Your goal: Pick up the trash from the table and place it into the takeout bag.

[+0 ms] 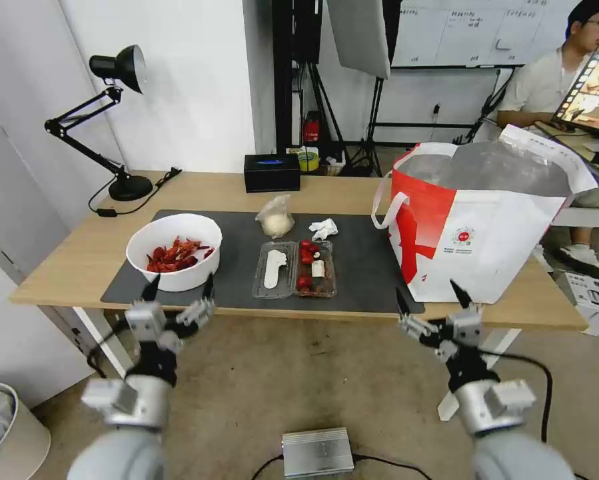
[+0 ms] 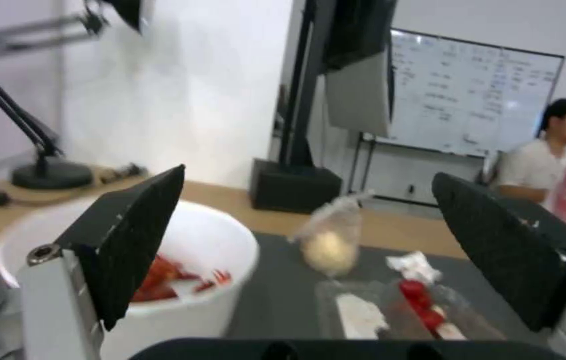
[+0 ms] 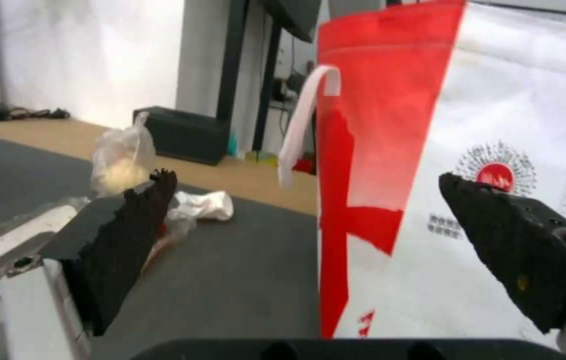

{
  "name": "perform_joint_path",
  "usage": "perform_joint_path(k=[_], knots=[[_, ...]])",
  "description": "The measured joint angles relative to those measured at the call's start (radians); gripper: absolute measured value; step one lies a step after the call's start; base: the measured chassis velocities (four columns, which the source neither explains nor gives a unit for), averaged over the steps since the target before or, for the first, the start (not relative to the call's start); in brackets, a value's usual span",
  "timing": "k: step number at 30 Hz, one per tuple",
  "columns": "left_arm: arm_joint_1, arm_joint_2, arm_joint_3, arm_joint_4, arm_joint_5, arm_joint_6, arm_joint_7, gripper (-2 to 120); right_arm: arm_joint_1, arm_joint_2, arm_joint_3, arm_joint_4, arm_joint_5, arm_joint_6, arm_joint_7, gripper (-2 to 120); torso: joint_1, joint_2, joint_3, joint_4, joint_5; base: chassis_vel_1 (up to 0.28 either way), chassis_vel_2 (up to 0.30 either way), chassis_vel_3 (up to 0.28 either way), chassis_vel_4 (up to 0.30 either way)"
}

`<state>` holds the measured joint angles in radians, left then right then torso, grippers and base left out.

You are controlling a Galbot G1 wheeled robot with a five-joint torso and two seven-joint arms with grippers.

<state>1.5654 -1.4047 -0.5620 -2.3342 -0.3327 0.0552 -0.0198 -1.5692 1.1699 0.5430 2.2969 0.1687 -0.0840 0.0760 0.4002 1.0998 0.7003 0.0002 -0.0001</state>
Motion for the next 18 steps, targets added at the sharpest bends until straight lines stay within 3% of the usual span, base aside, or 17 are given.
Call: perform_joint_path(k=[3, 5, 8, 18], knots=[[0.007, 0.006, 0.006, 0.000, -0.011, 0.013, 0.002, 100, 0.021, -0.038, -0.001, -0.004, 0.021, -0.007, 0.007, 100, 0.000, 0.000, 0.000, -0.0006, 0.0006, 0.000, 0.000, 0.000, 0.000], [0.021, 0.013, 0.016, 0.000, -0.030, 0.040, 0.004, 100, 0.072, -0.125, -0.003, -0.012, 0.069, -0.021, 0.023, 100, 0.000, 0.000, 0.000, -0.0003, 0.0003, 0.000, 0.000, 0.000, 0.000], [0.032, 0.019, 0.023, -0.001, -0.053, 0.079, 0.005, 100, 0.089, -0.175, -0.006, -0.026, 0.095, -0.030, 0.030, 100, 0.000, 0.000, 0.000, -0.0001, 0.0003, 0.000, 0.000, 0.000, 0.000], [0.043, 0.033, 0.050, -0.008, -0.125, 0.162, -0.017, 100, 0.082, -0.192, -0.008, -0.042, 0.101, -0.032, 0.013, 100, 0.000, 0.000, 0.000, -0.0002, 0.0002, 0.000, 0.000, 0.000, 0.000]])
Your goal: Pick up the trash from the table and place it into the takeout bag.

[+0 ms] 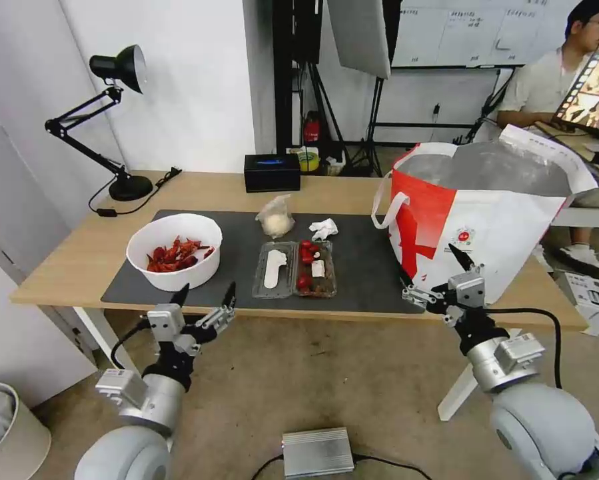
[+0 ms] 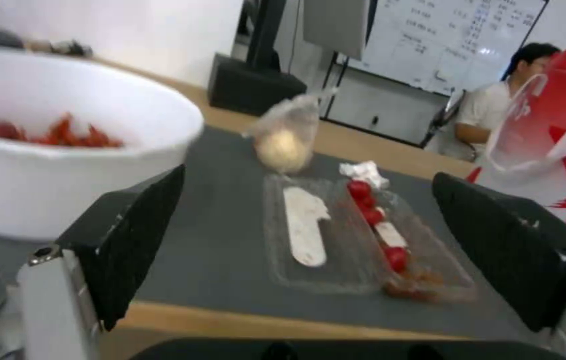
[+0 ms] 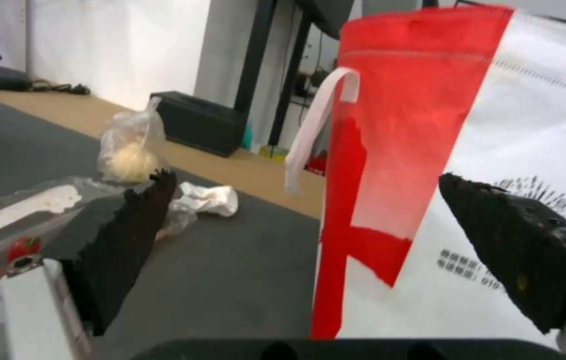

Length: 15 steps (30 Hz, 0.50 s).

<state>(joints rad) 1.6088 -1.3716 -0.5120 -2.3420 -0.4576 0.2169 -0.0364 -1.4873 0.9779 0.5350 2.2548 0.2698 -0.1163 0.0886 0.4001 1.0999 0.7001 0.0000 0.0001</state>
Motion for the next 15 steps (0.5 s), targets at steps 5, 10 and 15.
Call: perform_joint_path(k=[5, 10, 15], knots=[[-0.009, 0.009, 0.016, -0.017, -0.097, 0.051, -0.044, 100, -0.005, 0.002, -0.002, -0.001, 0.002, 0.000, -0.016, 100, 0.000, 0.000, 0.000, -0.0001, 0.0000, 0.000, 0.000, 0.000, 0.000], [-0.027, 0.015, 0.051, -0.053, -0.302, 0.132, -0.132, 100, -0.009, 0.004, -0.004, 0.009, 0.017, 0.000, -0.030, 100, 0.000, 0.000, 0.000, 0.0000, 0.0000, 0.000, 0.000, 0.000, 0.000], [-0.044, 0.011, 0.089, -0.072, -0.484, 0.178, -0.224, 100, -0.017, 0.008, -0.005, 0.014, 0.017, 0.001, -0.030, 100, 0.000, 0.000, 0.000, -0.0001, 0.0000, 0.000, 0.000, 0.000, 0.000]])
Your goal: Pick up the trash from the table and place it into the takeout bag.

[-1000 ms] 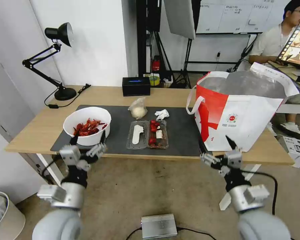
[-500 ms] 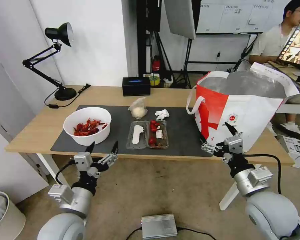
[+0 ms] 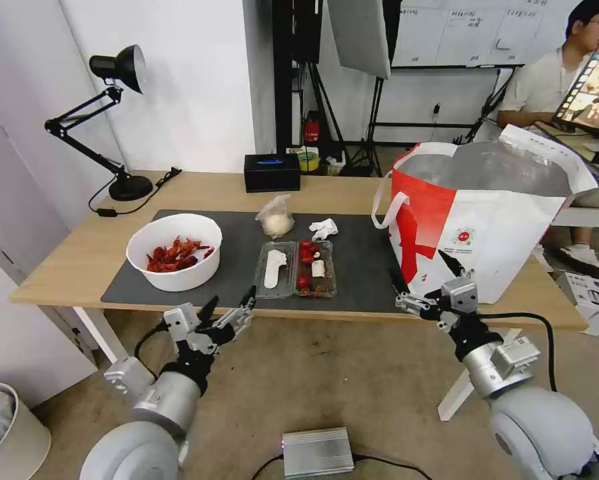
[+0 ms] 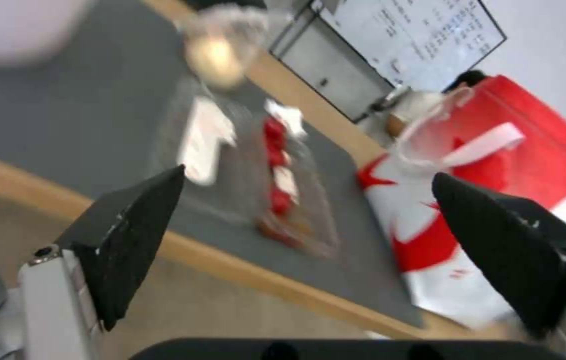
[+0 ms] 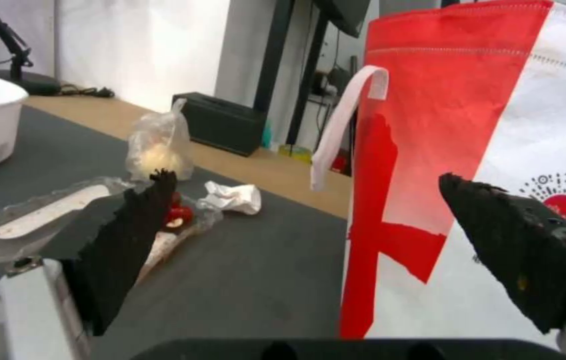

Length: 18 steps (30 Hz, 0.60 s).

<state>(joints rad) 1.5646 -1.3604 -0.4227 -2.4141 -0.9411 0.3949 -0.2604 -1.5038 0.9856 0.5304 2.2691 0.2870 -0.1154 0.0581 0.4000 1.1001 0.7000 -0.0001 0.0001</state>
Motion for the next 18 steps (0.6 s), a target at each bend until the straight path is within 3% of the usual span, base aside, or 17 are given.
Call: perform_joint_path(k=[3, 12, 18], knots=[[-0.016, -0.006, 0.044, 0.006, -0.104, 0.002, -0.054, 100, -0.011, 0.003, 0.003, 0.005, -0.002, 0.001, 0.000, 100, 0.000, 0.000, 0.000, 0.0001, 0.0000, 0.000, 0.000, 0.000, 0.000], [-0.078, -0.037, 0.100, 0.054, -0.283, -0.024, -0.126, 100, -0.048, 0.009, 0.023, 0.027, -0.005, 0.006, 0.000, 100, 0.000, 0.000, 0.000, 0.0001, 0.0000, 0.000, 0.000, 0.000, 0.000], [-0.120, -0.037, 0.116, 0.084, -0.338, -0.031, -0.173, 100, -0.067, 0.018, 0.030, 0.034, -0.016, 0.011, 0.001, 100, 0.000, 0.000, 0.000, 0.0001, -0.0001, 0.000, 0.000, 0.000, 0.000]])
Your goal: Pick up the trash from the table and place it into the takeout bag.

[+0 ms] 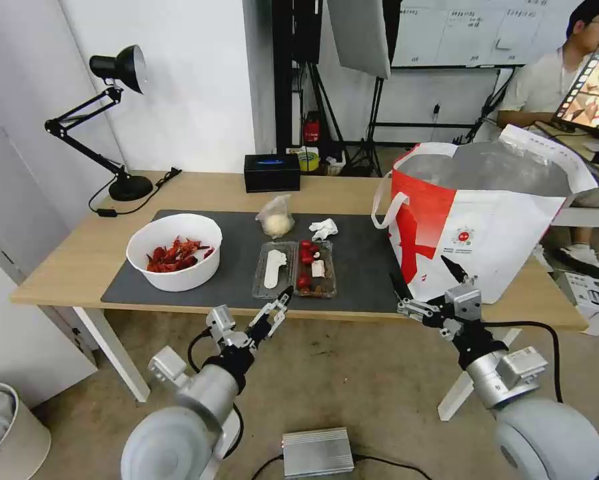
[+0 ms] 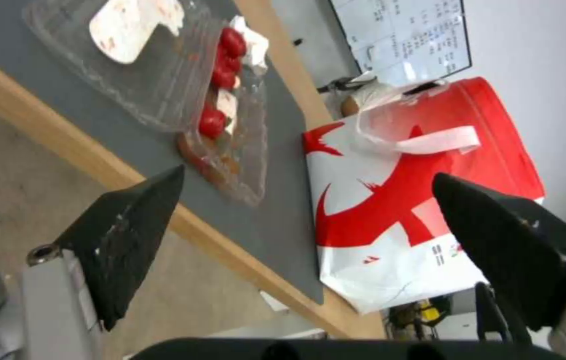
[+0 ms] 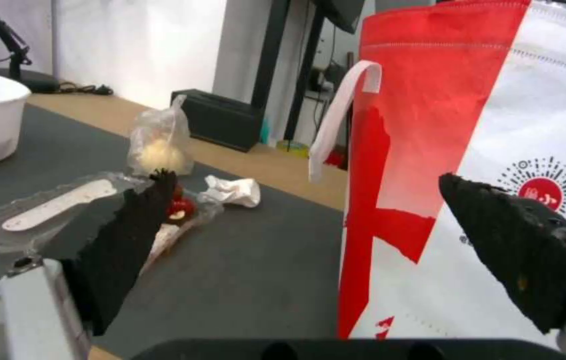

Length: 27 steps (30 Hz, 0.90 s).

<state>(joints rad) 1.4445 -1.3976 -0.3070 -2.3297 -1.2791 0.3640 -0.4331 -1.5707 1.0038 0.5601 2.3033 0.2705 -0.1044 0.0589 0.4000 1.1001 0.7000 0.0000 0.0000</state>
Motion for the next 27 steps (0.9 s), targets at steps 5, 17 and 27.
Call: perform_joint_path(k=[5, 17, 27], knots=[[-0.032, 0.000, 0.021, 0.025, -0.034, -0.001, -0.034, 100, -0.012, 0.008, 0.001, 0.003, -0.011, 0.003, 0.002, 100, 0.000, 0.000, 0.000, 0.0000, 0.0000, 0.000, 0.000, 0.000, 0.000], [-0.137, -0.001, 0.082, 0.128, -0.084, -0.049, -0.099, 100, -0.034, 0.027, 0.007, 0.002, -0.035, 0.010, 0.003, 100, 0.000, 0.000, 0.000, -0.0001, 0.0000, 0.000, 0.000, 0.000, 0.000], [-0.200, -0.024, 0.114, 0.208, -0.090, -0.078, -0.108, 100, -0.052, 0.039, 0.014, -0.002, -0.051, 0.022, 0.004, 100, 0.000, 0.000, 0.000, 0.0000, 0.0000, 0.000, 0.000, 0.000, 0.000]])
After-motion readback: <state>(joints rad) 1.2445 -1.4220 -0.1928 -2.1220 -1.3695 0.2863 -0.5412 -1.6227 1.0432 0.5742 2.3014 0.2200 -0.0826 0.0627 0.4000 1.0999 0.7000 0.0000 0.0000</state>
